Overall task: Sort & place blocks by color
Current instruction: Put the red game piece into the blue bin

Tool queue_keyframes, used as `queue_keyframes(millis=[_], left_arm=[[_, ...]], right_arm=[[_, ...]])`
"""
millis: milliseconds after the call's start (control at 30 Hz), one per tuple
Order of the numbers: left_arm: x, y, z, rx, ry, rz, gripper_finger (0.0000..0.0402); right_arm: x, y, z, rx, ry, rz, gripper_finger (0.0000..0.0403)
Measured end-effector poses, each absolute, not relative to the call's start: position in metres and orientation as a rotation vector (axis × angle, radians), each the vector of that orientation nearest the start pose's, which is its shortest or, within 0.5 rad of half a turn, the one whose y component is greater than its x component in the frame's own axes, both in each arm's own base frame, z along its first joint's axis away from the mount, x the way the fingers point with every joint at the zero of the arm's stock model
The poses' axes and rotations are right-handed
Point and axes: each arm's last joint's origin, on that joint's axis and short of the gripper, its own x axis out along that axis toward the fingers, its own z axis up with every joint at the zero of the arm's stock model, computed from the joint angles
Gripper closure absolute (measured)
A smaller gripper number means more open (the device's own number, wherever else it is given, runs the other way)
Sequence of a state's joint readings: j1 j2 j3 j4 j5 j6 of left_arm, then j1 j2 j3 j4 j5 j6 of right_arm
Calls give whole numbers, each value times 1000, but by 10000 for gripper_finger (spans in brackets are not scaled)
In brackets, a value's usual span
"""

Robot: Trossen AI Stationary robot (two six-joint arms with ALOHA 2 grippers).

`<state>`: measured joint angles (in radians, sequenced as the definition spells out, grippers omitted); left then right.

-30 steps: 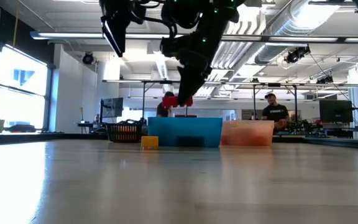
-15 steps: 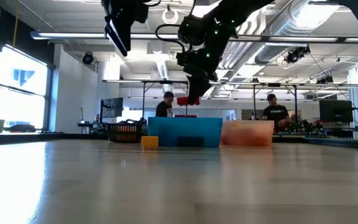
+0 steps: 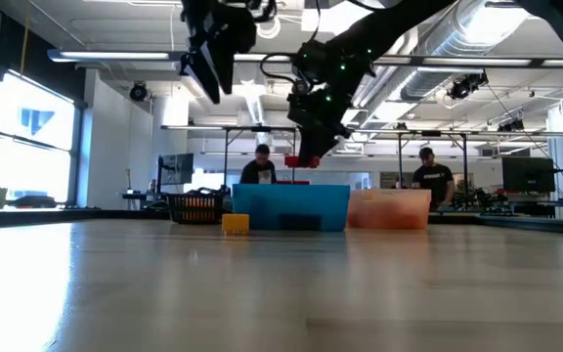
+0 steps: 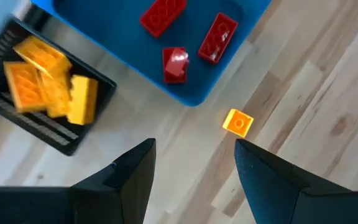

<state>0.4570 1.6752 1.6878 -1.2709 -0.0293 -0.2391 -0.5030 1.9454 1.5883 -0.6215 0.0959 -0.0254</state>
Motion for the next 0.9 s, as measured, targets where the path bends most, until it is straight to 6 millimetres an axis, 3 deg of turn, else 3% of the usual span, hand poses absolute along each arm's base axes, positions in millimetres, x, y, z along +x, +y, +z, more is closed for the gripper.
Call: queue_keyframes(millis=[200,500,633,900], left_arm=[[314,142,304,-482,1300,554,196],[346,122,261,-298,1470,360,196],[356,110,253,-254,1489,313,196],[362,90,246,-219,1490,275,196]], right_arm=[[368,-210,233,222,980,-517,294],[367,-208,215,115,1118,-412,294],[366,-208,208,97,1168,-389,293],[364,-207,207,112,1189,-394,220]])
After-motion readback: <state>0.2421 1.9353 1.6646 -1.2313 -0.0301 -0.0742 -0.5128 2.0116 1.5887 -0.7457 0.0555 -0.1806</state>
